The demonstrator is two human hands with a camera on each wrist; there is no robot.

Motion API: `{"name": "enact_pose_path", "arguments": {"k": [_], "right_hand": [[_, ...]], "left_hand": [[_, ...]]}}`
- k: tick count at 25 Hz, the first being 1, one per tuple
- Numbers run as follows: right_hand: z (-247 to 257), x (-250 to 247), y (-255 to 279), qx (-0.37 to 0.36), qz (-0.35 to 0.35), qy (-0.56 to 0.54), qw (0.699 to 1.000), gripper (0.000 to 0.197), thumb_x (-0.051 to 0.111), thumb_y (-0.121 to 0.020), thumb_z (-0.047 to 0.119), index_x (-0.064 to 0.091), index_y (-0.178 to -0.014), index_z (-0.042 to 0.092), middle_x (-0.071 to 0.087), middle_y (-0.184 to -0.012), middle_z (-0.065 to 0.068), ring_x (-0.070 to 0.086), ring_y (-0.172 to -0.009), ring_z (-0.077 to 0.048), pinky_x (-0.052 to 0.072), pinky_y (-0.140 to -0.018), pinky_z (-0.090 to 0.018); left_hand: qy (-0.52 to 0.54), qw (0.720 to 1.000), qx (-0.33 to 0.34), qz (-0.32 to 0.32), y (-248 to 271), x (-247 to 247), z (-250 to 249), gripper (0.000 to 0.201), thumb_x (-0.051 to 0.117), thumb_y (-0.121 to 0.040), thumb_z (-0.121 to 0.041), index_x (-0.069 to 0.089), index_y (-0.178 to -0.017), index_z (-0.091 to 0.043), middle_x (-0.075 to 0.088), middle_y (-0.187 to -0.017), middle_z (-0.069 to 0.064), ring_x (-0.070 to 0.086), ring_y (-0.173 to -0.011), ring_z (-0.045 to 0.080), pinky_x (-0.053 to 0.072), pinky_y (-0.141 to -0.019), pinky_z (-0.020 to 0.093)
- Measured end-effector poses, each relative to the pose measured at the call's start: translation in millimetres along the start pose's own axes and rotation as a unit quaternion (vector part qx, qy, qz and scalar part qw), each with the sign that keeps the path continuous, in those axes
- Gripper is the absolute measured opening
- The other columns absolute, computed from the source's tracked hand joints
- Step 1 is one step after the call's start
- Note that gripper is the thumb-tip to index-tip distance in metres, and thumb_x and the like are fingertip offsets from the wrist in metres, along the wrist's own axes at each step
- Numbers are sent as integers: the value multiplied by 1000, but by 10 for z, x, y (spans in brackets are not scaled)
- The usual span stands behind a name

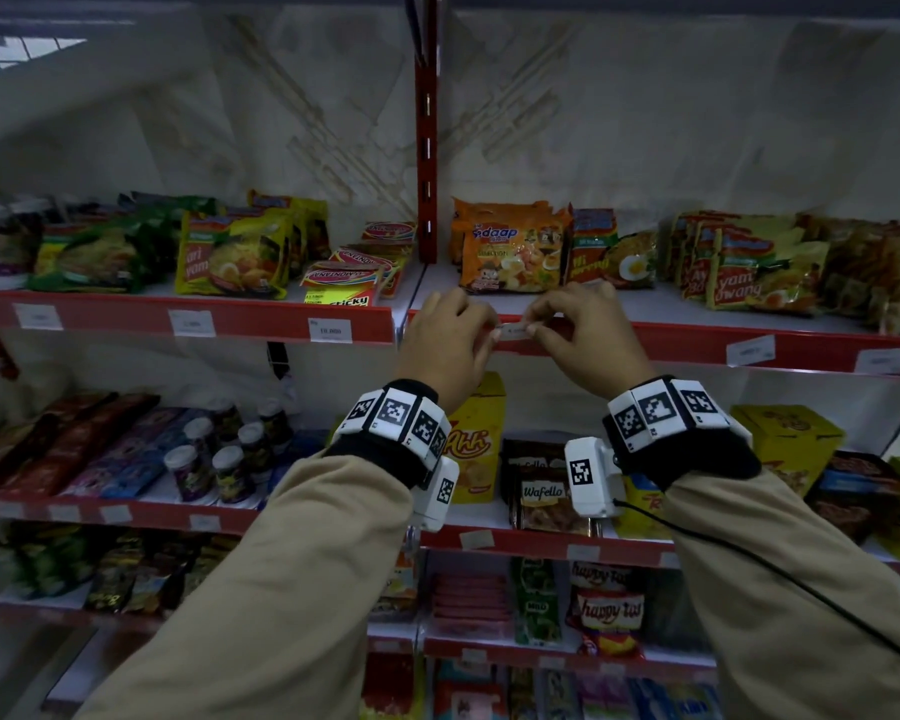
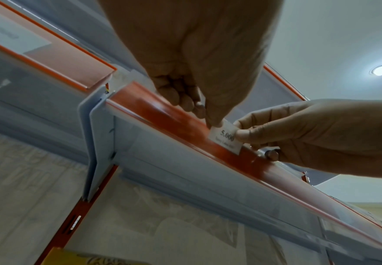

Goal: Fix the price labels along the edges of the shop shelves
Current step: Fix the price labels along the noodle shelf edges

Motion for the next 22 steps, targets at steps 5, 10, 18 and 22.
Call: {"name": "enact_pose_path", "arguments": {"k": [5, 10, 18, 22], "right_hand": [[-23, 30, -4, 3, 17, 48, 999, 15, 68, -84, 28, 66, -97, 20, 48, -93, 4, 41, -101, -25, 33, -83, -33], [3, 48, -9, 9, 23, 52, 998, 16, 66, -86, 23, 69, -102, 22, 44, -95, 4, 41, -102, -25, 36, -88, -38], [28, 37, 18, 25, 25, 44, 998, 13, 68, -85, 24, 68, -98, 23, 51, -97, 0, 43, -103, -25, 36, -90, -38], [21, 58, 20, 27, 18, 43, 999, 12, 69, -84, 25, 69, -96, 26, 47, -93, 5, 42, -100, -21, 34, -88, -36]], "left_hand": [[-9, 1000, 14, 15, -14, -1, 33, 19, 51, -95, -23, 63, -100, -9, 56, -99, 8, 46, -96, 26, 40, -76, 37], [-1, 999, 27, 25, -49, -9, 62, 19, 50, -95, -23, 61, -102, -9, 55, -98, 9, 44, -94, 27, 39, -76, 38], [10, 998, 30, 52, -60, -6, 122, 24, 48, -98, -23, 63, -99, -4, 53, -99, 13, 43, -97, 30, 38, -80, 39], [21, 998, 21, 57, -73, -10, 153, 27, 48, -98, -24, 66, -101, -5, 53, -100, 13, 43, -99, 28, 36, -81, 34]]}}
Point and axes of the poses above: each hand's wrist, its own y-axis away from the middle knuckle, its own x-axis out of the palm, z = x × y, the point moved 2 cm from there along -y, towards the middle knuckle
